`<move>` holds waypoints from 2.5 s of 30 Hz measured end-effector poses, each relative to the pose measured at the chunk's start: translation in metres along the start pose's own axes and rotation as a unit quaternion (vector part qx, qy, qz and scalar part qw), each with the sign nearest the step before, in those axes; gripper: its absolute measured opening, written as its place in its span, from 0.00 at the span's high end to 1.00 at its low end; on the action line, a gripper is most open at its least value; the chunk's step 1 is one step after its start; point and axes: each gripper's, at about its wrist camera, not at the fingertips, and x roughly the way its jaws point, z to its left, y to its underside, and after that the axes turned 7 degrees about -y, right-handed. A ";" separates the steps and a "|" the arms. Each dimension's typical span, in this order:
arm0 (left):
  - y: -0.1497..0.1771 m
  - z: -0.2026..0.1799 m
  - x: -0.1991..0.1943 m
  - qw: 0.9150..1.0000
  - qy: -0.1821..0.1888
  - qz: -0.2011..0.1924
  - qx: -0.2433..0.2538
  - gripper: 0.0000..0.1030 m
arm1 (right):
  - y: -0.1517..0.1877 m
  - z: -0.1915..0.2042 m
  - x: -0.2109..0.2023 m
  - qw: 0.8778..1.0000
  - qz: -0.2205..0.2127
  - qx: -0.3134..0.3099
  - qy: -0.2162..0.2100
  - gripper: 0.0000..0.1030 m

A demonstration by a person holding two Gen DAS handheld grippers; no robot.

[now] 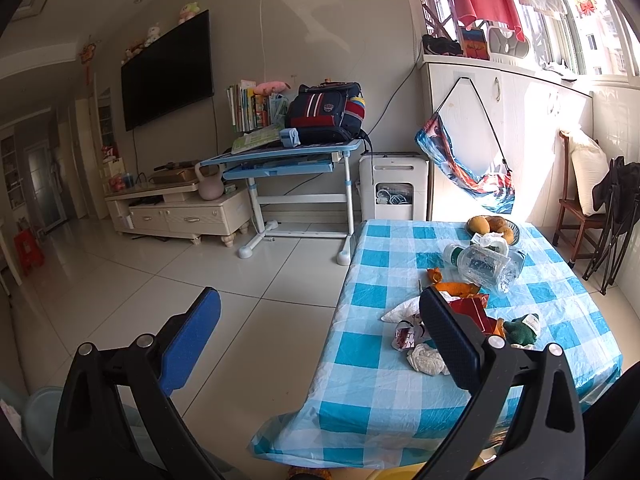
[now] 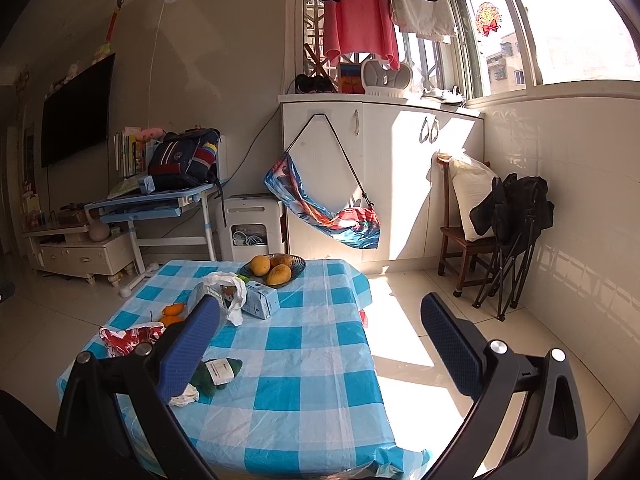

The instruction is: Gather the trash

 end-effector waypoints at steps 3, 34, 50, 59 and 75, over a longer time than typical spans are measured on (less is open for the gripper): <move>0.000 0.000 0.000 1.000 0.000 -0.001 -0.001 0.06 | 0.000 0.000 0.001 1.000 0.004 0.002 0.000 0.06; 0.001 -0.002 0.001 1.000 0.000 -0.001 0.000 0.06 | 0.004 -0.005 0.004 0.999 0.039 0.012 -0.001 0.06; 0.002 -0.002 0.001 1.000 0.000 -0.001 0.000 0.06 | 0.003 -0.004 0.005 0.999 0.039 0.015 -0.001 0.06; 0.002 -0.002 0.002 1.000 0.000 -0.002 0.000 0.06 | 0.002 -0.004 0.006 0.999 0.039 0.017 -0.002 0.06; 0.003 -0.002 0.002 1.000 0.000 -0.002 0.000 0.06 | 0.002 -0.004 0.006 0.999 0.036 0.021 -0.003 0.06</move>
